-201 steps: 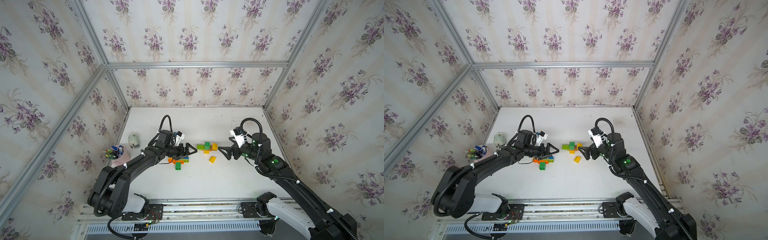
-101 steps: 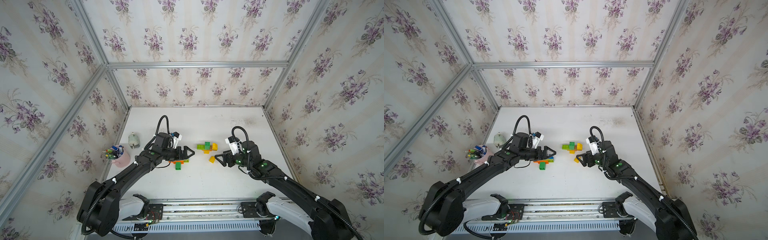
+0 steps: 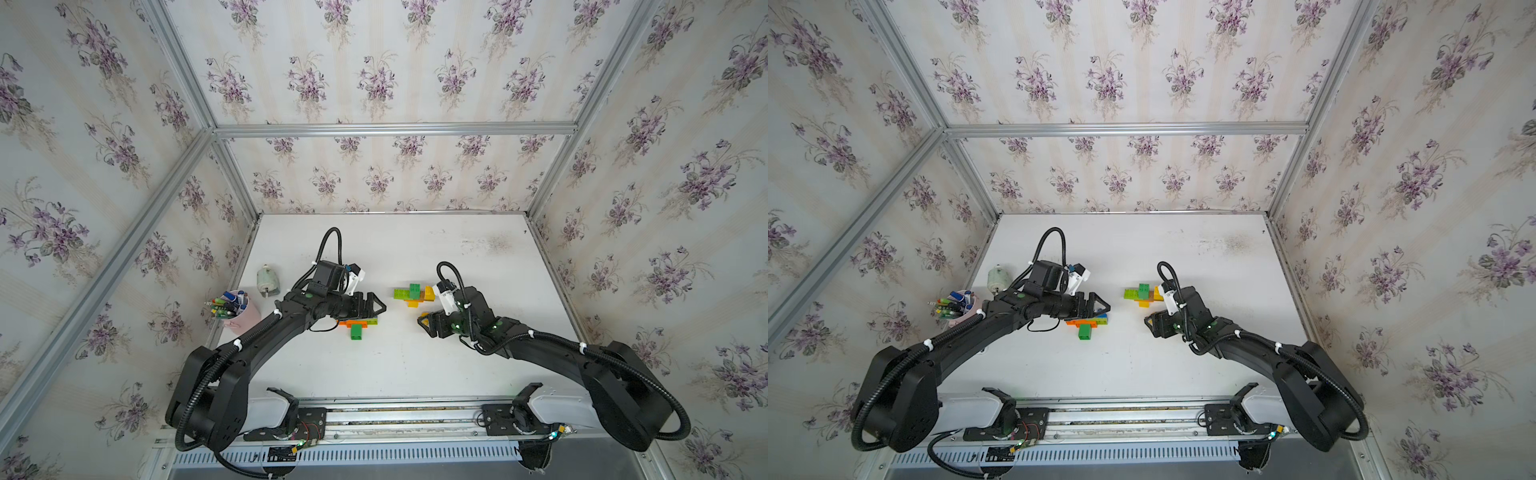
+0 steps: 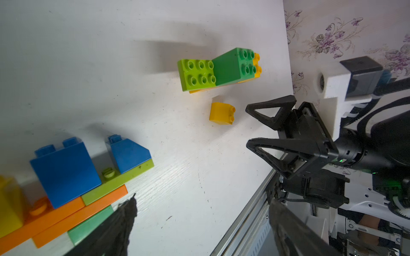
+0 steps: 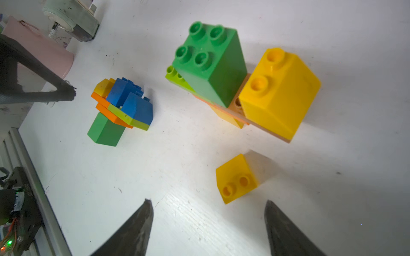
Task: Assemble a fork with lego
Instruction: Adjust the lego brick at the center of the board.
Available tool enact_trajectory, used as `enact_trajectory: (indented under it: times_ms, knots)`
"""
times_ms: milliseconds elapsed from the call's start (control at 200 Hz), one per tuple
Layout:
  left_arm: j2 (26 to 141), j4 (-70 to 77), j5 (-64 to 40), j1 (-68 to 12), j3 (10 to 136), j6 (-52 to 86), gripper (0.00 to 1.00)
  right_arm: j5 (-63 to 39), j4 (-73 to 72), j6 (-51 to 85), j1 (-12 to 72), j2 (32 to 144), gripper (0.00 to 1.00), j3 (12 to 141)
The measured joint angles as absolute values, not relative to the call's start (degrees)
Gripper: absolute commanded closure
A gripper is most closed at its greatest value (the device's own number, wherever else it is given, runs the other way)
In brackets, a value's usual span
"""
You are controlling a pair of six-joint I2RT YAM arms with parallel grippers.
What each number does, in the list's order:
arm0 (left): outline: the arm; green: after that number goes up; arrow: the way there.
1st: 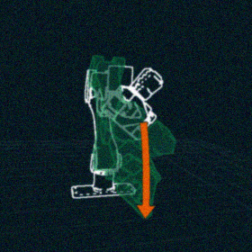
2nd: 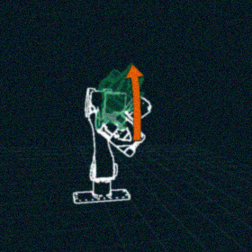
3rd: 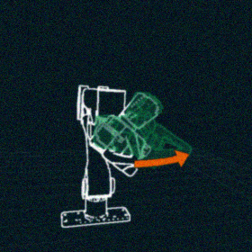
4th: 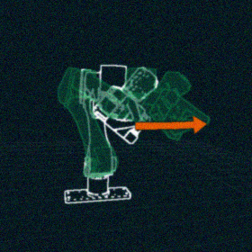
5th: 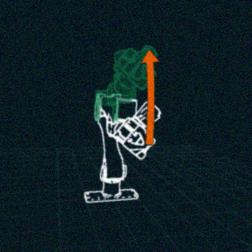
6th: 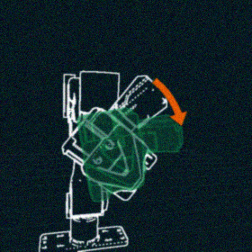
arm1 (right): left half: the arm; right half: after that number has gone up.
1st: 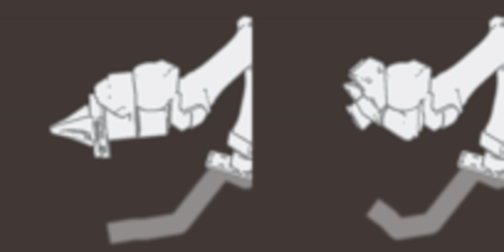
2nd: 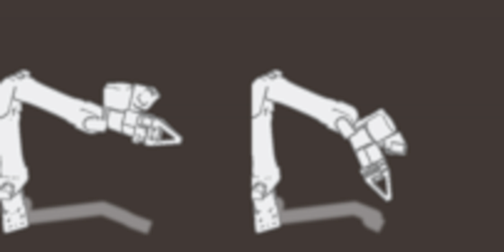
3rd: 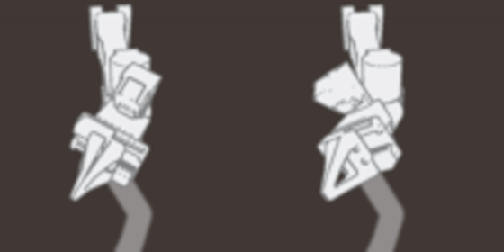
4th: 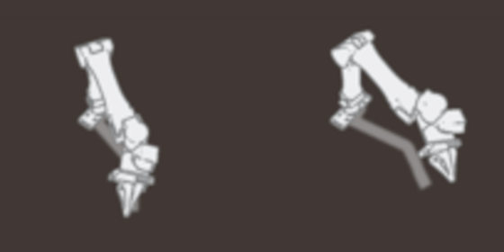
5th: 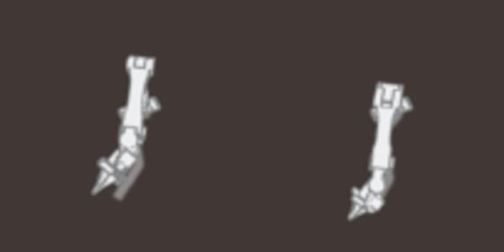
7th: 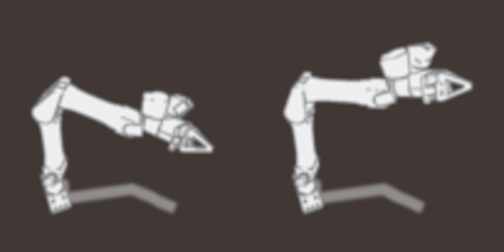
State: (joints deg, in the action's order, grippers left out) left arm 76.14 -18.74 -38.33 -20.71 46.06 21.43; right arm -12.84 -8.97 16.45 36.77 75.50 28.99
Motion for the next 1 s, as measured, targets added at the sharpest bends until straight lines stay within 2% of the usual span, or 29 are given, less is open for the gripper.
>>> enact_trajectory:
  times_ms: [225, 719, 999]
  knots:
    - [75.1, -19.4, -38.5, -18.5, 45.2, 20.1, 0.07, -11.5, -12.2, 14.5, 37.5, 81.2, 0.26, 29.9]
    - [73.2, -20.3, -40.2, -16.0, 43.5, 19.6, 0.07, -7.3, -11.0, 9.0, 43.7, 89.1, 0.46, 34.2]
    - [72.9, -20.5, -40.4, -15.9, 42.6, 19.6, 0.07, -5.7, -9.9, 7.5, 45.3, 91.2, 0.63, 36.0]
